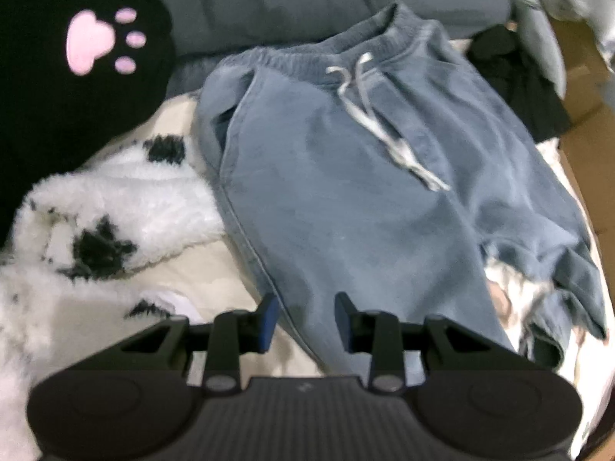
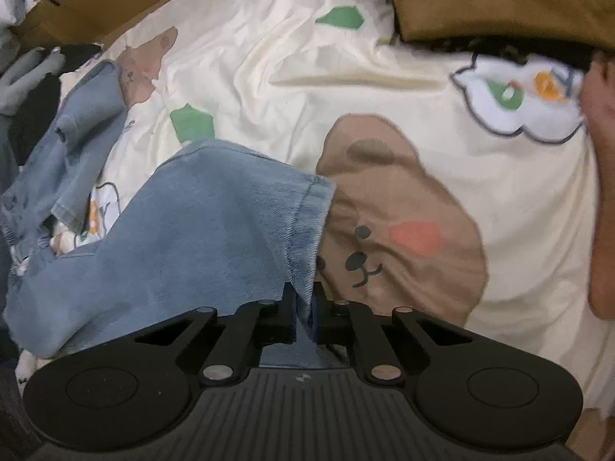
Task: Fold clothes
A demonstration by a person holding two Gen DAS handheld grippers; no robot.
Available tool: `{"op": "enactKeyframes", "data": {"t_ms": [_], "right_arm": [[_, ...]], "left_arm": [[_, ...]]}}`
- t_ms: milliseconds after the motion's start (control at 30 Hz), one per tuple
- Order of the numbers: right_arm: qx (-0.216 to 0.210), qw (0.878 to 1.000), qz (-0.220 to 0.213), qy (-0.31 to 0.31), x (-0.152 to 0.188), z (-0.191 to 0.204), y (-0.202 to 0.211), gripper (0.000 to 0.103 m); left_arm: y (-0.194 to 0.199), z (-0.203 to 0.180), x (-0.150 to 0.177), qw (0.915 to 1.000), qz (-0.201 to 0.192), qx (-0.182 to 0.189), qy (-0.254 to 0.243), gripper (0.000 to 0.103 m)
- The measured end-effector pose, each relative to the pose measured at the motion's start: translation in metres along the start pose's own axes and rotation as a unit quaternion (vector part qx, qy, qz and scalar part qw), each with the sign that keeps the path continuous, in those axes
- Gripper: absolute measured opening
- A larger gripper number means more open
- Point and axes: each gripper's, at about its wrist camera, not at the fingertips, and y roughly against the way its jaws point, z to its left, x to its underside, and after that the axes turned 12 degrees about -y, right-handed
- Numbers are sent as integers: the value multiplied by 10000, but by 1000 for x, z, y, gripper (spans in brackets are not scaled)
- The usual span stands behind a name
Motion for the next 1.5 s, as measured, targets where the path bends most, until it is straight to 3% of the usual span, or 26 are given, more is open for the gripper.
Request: {"op": "enactKeyframes", "data": {"t_ms": [300,567,733,1033,1200,1267,1333,1433,1467,1500], "right_arm": [[645,9966,-99,494,-2,33,50,2],[916,9929,-16,756,9,45,86,2],[1033,9912,143,817,20,39,95,2],[1504,9816,579,1028,40,23,73,2],[1800,9739,1045,907,52,1,37,5],[1919,9701,1205,872,57,-8,23,6],[2059,9656,1298,912,60,-17,14,7],[2156,9636,1338,846,61,-30,9,11],[2124,9649,1352,752,61,-34,8,13],[2072,9662,1369,689,62,-37,8,24]], "left_arm": [[-45,19,9,9985,199,-34,517,34],[-61,29,21,9967,-30,232,778,33],[-50,32,23,9958,-76,228,879,14],[-10,26,23,9981,-51,-29,621,9],[-20,24,19,9985,220,-222,452,15],[-12,27,15,9987,104,-279,408,18],[-6,30,6,9990,-18,-340,296,29],[-7,34,-6,9990,-107,-391,197,34],[-10,36,-8,9990,-98,-390,212,35],[-14,38,-10,9989,-88,-389,227,39]]}}
